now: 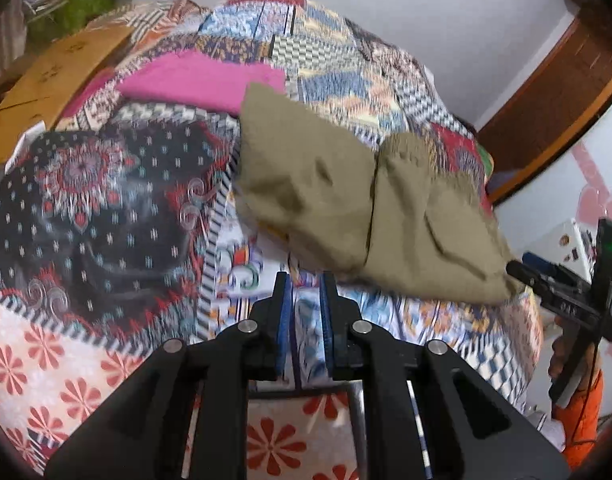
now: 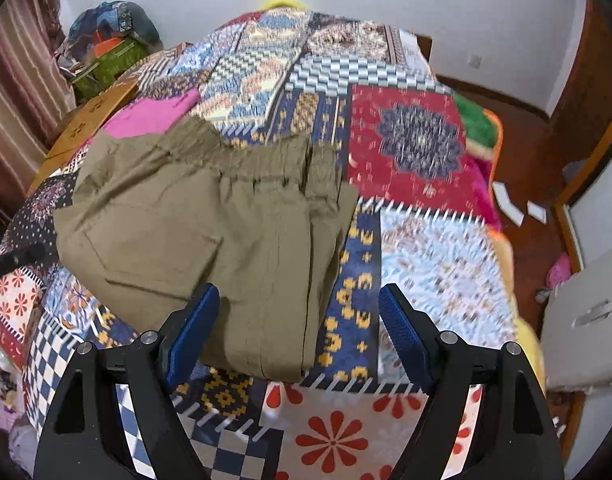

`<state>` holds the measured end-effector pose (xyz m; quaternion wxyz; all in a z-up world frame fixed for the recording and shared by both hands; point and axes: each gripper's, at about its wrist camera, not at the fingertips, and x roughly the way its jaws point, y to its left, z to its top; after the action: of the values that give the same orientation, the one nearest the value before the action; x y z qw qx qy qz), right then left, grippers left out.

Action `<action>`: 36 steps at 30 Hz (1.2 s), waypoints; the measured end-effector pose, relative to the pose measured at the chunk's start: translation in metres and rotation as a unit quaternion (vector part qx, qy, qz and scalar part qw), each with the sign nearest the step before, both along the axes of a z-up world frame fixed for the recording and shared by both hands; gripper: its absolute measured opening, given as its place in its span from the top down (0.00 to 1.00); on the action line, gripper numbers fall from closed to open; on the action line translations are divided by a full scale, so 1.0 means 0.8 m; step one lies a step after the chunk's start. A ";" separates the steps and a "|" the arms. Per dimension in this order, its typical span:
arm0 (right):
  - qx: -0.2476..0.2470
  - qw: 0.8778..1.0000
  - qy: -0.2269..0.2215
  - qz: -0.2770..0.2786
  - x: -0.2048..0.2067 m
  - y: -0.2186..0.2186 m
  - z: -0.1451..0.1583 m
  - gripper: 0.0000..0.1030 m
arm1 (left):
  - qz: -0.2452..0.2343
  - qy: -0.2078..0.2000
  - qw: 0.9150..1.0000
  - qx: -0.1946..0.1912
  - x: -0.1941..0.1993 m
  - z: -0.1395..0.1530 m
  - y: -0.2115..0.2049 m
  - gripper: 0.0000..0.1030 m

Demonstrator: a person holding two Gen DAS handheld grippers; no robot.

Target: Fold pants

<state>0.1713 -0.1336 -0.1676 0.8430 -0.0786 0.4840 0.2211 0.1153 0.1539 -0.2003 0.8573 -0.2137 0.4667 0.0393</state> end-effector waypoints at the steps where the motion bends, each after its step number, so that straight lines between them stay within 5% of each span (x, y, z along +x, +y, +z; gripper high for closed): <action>1: 0.003 1.000 -0.006 0.001 0.001 0.002 0.006 0.24 | -0.002 -0.006 1.000 -0.001 0.006 0.004 0.000 0.87; 3: 0.016 1.000 -0.015 0.003 0.002 0.009 0.018 0.24 | -0.011 -0.014 1.000 0.005 0.020 0.010 -0.005 0.79; 6: 0.019 1.000 -0.022 0.007 0.010 0.019 0.020 0.23 | -0.016 -0.013 0.999 0.039 0.043 0.004 -0.014 0.48; 16: 0.010 1.000 0.013 0.017 0.017 0.023 -0.020 0.23 | 0.053 0.081 0.992 0.081 0.029 -0.065 0.054 0.49; 21: 0.019 1.000 0.017 0.002 0.024 0.012 -0.018 0.23 | 0.056 0.045 0.995 0.062 0.027 -0.030 0.069 0.48; 23: 0.025 0.999 0.023 0.000 0.024 0.011 -0.020 0.23 | 0.048 0.025 0.997 0.054 0.038 -0.013 0.062 0.39; 25: 0.027 0.999 0.025 -0.002 0.023 0.010 -0.022 0.23 | 0.041 0.005 0.998 0.055 0.058 -0.002 0.051 0.16; 32: 0.032 0.999 0.029 -0.001 0.023 0.008 -0.023 0.23 | 0.006 0.055 0.995 0.083 0.147 -0.054 0.030 0.16; 36: 0.034 0.999 0.036 0.001 0.022 0.004 -0.028 0.23 | 0.015 0.061 0.996 0.062 0.164 -0.075 0.052 0.14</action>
<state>0.1892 -0.1302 -0.1902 0.8270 -0.0420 0.5063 0.2408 0.2462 0.1952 -0.2601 0.8383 -0.1642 0.5114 0.0938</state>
